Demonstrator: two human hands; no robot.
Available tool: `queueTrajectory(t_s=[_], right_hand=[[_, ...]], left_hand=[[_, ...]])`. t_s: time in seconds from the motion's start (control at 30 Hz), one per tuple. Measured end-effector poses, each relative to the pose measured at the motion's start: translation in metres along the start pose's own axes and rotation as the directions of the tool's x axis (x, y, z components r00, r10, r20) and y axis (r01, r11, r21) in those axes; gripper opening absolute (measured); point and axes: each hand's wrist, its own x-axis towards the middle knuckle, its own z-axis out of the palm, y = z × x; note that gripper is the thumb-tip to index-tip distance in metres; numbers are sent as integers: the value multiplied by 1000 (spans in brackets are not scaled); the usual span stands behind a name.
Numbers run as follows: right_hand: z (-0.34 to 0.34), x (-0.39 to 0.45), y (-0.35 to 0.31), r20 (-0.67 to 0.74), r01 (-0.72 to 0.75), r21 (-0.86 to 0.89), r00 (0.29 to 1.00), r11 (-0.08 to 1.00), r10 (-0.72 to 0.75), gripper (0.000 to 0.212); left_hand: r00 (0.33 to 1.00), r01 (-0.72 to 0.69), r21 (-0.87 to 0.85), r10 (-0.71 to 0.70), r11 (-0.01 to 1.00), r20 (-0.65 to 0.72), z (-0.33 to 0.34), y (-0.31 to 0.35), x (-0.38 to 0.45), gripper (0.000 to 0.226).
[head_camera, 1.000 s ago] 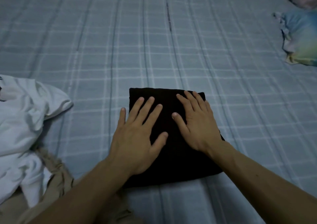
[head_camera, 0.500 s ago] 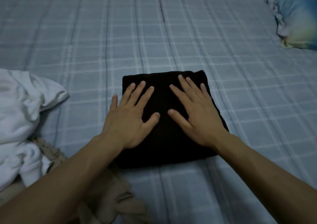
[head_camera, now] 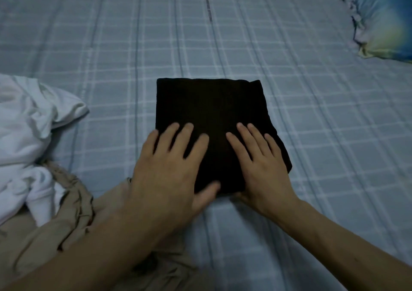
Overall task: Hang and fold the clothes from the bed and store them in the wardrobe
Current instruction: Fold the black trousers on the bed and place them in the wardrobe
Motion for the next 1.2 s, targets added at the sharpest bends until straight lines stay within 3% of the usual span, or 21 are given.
queueTrajectory(t_s=[0.1,0.2,0.3,0.47,0.57,0.7,0.83,0.97,1.2], right_hand=[[2,-1,2,-64,33,26,997,999,-31,114],[3,0,4,-154,74,57,986,996,-64,100],[10,-7,6,-212,63,14,975,998,-59,107],[21,-6,9,-353,47,-72,933,996,-70,95],[15,7,14,-324,60,-19,944,998,-63,92],[5,10,18,-242,45,61,970,997,-29,91],[-3,11,15,-206,42,53,978,998,-30,89],[-21,12,10,-197,33,65,980,997,-20,88],[-101,-15,8,-189,86,66,979,994,-72,86]], left_hand=[[983,-40,119,17,992,184,15,0,-14,120],[993,-41,140,25,989,119,23,-4,-5,106],[996,-87,150,83,985,35,27,-10,-3,93],[991,-122,107,115,987,75,21,-18,6,103],[992,-110,110,101,988,78,15,-16,12,105],[993,-109,195,117,975,-29,13,-1,6,77],[995,-103,262,96,959,42,13,2,8,81],[994,-110,262,107,959,25,-3,-5,15,88],[995,-99,266,90,959,47,-94,17,-1,84]])
